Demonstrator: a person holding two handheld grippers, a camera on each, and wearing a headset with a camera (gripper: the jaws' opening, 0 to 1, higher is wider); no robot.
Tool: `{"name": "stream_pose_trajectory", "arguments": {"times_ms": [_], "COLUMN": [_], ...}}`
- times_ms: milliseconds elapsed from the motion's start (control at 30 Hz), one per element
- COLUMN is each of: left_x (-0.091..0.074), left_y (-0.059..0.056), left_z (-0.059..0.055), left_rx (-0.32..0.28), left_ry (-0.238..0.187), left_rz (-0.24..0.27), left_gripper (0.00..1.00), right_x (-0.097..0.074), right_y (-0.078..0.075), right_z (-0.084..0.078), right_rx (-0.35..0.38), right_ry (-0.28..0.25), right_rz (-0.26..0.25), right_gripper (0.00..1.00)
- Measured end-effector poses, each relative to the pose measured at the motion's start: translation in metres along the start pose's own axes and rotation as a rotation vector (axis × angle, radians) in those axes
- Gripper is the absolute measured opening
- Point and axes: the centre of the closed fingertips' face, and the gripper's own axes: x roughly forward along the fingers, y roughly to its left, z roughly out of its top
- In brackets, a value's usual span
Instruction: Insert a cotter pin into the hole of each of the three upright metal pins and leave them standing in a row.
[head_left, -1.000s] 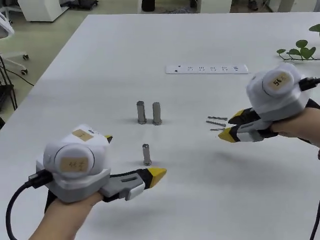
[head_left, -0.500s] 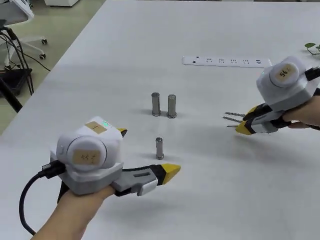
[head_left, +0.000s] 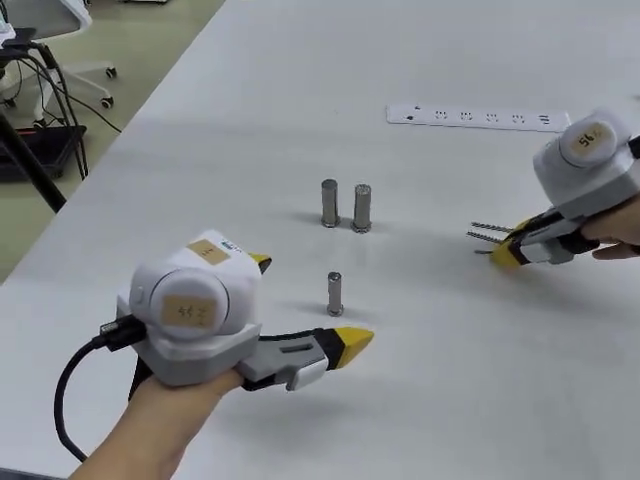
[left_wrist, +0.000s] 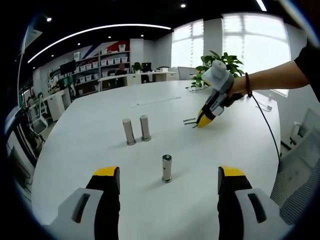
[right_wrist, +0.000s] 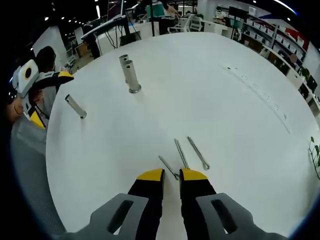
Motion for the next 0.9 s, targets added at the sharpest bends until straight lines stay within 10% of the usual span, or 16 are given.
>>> {"name": "stream_pose_trajectory", "arguments": {"times_ms": [167,900], "left_x": [0.0008,-0.0001], "left_y": [-0.0004,0.0007], "left_z": [0.0011,-0.0031], "left_rx": [-0.014,0.001], "left_ry": [-0.006,0.015], "left_rz": [-0.004,-0.010], "left_gripper": [0.79,0.75], "right_x": [-0.0010,-0.0039], "right_y": [0.0005,0.0049], "right_z": [-0.0032,-0.0023], "right_rx": [-0.113,-0.188], "right_ry": [0.049,0.080], "right_rz": [-0.010,0.024], "right_gripper": [0.01,0.00]}}
